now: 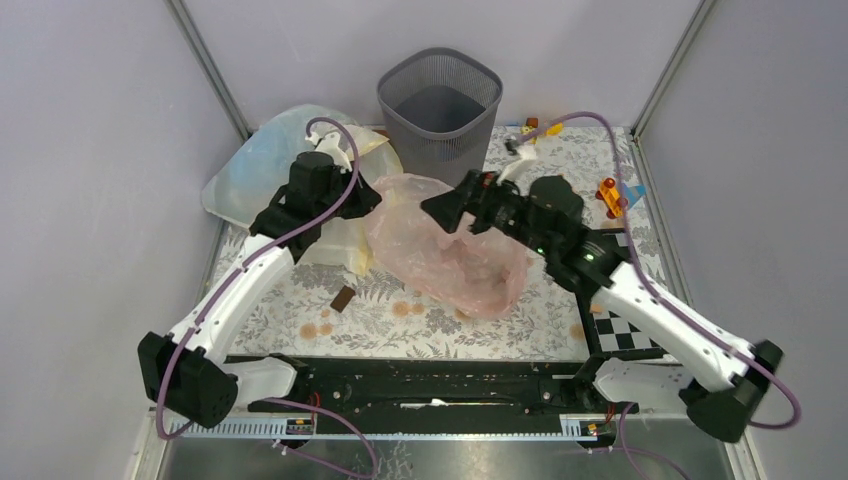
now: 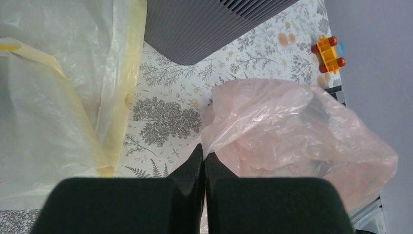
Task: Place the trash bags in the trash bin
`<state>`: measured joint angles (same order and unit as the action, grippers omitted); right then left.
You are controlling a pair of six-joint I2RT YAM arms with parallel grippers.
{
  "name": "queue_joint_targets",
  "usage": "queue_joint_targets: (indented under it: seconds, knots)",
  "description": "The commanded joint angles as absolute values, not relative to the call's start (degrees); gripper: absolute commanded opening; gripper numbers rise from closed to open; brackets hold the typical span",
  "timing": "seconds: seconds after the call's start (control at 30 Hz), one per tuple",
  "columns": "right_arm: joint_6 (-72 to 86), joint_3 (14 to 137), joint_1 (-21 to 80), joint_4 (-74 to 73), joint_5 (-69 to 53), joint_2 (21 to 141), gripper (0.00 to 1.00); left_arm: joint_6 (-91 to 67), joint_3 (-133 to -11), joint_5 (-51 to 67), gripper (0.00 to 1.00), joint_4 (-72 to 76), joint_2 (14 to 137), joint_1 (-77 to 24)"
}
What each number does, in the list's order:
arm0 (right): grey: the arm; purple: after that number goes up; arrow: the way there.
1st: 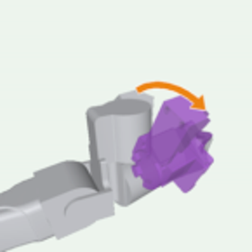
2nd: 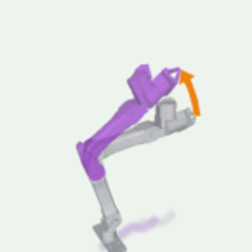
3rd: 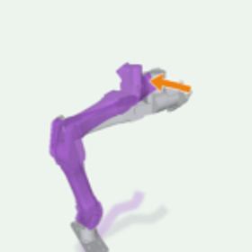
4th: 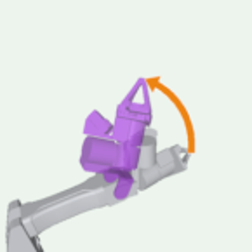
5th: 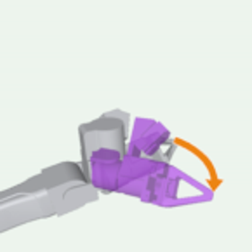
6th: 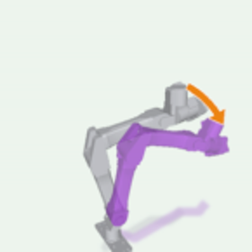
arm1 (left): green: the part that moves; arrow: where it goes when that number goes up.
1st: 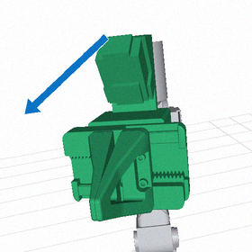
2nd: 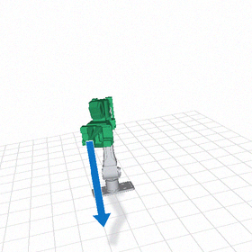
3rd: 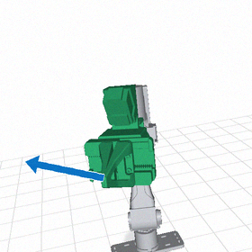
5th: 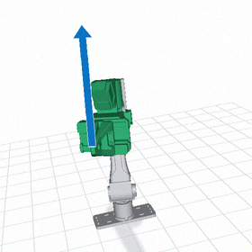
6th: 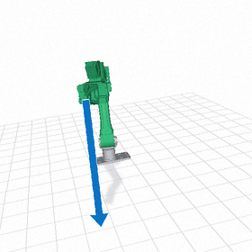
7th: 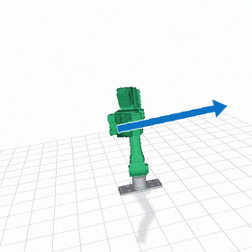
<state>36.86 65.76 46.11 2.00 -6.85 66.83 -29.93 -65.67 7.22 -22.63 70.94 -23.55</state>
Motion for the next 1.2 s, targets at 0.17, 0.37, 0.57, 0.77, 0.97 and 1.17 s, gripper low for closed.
queue_joint_targets:
  seconds: [0.17,0.37,0.57,0.77,0.97,1.17]
  knots:
    - [27.8,59.2,46.0,-21.6,14.7,50.6,0.98,-29.0,-64.0,5.4,0.0,-22.4,65.1,-20.8]
    - [27.3,51.2,45.9,-25.1,10.0,45.0,0.94,-28.9,-62.5,5.8,0.0,-21.6,65.4,-18.2]
    - [26.6,41.7,46.0,-22.2,5.5,43.3,0.93,-32.1,-61.1,8.7,0.0,-17.4,69.7,-14.3]
    - [27.9,35.8,46.0,-12.1,-1.7,46.1,0.89,-37.2,-65.8,13.5,0.0,-10.9,77.9,-12.0]
    - [31.6,34.9,46.1,3.9,-14.5,54.2,0.8,-36.5,-72.1,13.9,0.09,-10.8,85.2,-12.0]
    - [36.0,36.1,47.3,14.1,-19.3,61.2,0.85,-32.1,-69.8,12.5,0.87,-15.1,77.8,-12.0]
